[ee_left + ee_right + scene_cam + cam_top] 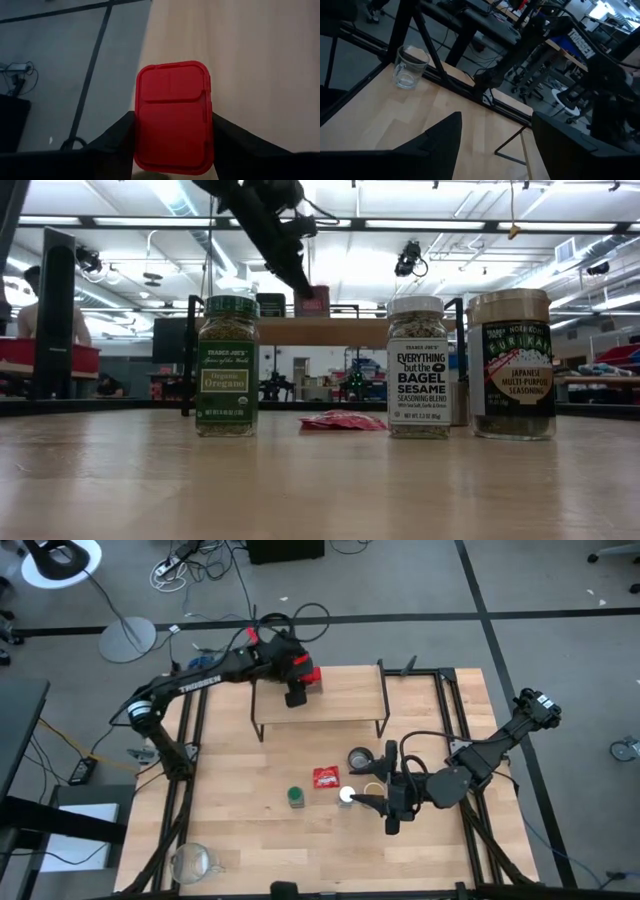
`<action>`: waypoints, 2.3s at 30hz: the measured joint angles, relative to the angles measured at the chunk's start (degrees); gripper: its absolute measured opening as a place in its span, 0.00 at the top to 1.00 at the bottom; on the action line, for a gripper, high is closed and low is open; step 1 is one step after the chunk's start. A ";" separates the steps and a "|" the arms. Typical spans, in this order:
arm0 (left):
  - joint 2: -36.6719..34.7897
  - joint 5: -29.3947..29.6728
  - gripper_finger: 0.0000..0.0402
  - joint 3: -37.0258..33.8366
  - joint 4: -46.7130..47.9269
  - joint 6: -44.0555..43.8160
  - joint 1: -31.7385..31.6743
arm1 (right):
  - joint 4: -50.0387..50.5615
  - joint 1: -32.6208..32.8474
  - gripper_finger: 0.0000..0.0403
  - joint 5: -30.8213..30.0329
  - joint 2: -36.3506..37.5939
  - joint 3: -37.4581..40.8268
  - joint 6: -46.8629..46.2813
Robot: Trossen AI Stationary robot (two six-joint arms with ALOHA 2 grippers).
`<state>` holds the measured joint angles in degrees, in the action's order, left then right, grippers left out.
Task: Shelf spices
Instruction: Put the red seasoning can on the shelf
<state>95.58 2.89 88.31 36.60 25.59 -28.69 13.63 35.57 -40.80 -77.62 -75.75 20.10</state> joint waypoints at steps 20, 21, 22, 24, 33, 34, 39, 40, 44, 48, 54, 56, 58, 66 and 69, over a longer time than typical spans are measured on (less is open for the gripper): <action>5.53 -1.27 0.52 10.56 10.68 5.72 -3.70 | 0.26 0.00 0.40 -0.02 -0.01 0.00 -0.17; 5.54 -1.26 0.52 10.56 10.77 5.86 -3.86 | 0.26 0.00 0.40 0.00 -0.01 0.00 -0.17; 5.54 -1.28 0.52 10.56 10.82 5.91 -3.96 | 0.26 0.00 0.40 -0.02 -0.01 0.00 -0.20; 5.54 -1.30 0.52 10.56 10.65 5.95 -4.00 | 0.24 0.00 0.40 -0.02 -0.01 0.00 -0.20; 5.54 -1.48 0.52 10.56 9.44 7.25 -4.16 | 0.23 0.00 0.40 -0.02 0.00 0.00 -0.27; 5.54 -1.48 0.52 10.56 9.46 7.25 -4.24 | 0.24 0.00 0.40 -0.02 -0.01 0.00 -0.30; 5.54 -1.48 0.52 10.56 9.48 7.25 -4.48 | 0.24 0.00 0.40 -0.02 -0.01 0.00 -0.46; 5.54 -1.48 0.52 10.56 9.48 7.25 -4.48 | 0.24 0.00 0.40 -0.02 0.00 0.00 -0.46; 5.54 -1.47 0.52 10.56 9.48 7.25 -4.48 | 0.24 0.00 0.40 -0.01 0.01 0.00 -0.46; 5.54 -1.48 0.52 10.56 9.48 7.23 -4.45 | 0.23 0.01 0.40 -0.02 0.00 0.00 -0.46; 5.54 -1.48 0.43 10.54 9.51 7.23 -4.44 | 0.24 0.02 0.40 0.00 0.02 0.00 -0.46; 5.54 -1.49 0.42 10.54 9.52 7.20 -4.44 | 0.24 0.01 0.40 -0.02 0.00 0.00 -0.46; 5.54 -1.92 0.42 10.54 9.53 7.12 -4.44 | 0.24 0.00 0.40 -0.02 0.00 0.00 -0.46; 5.54 -3.25 0.42 10.51 9.53 5.47 -4.43 | 0.24 0.02 0.40 0.00 0.02 0.00 -0.46; 5.54 -3.24 0.42 10.47 9.53 4.36 -4.44 | 0.24 0.04 0.40 -0.01 0.00 0.00 -0.46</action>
<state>101.12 -0.34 98.78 46.13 29.95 -33.12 13.87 35.62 -40.80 -77.62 -75.75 19.64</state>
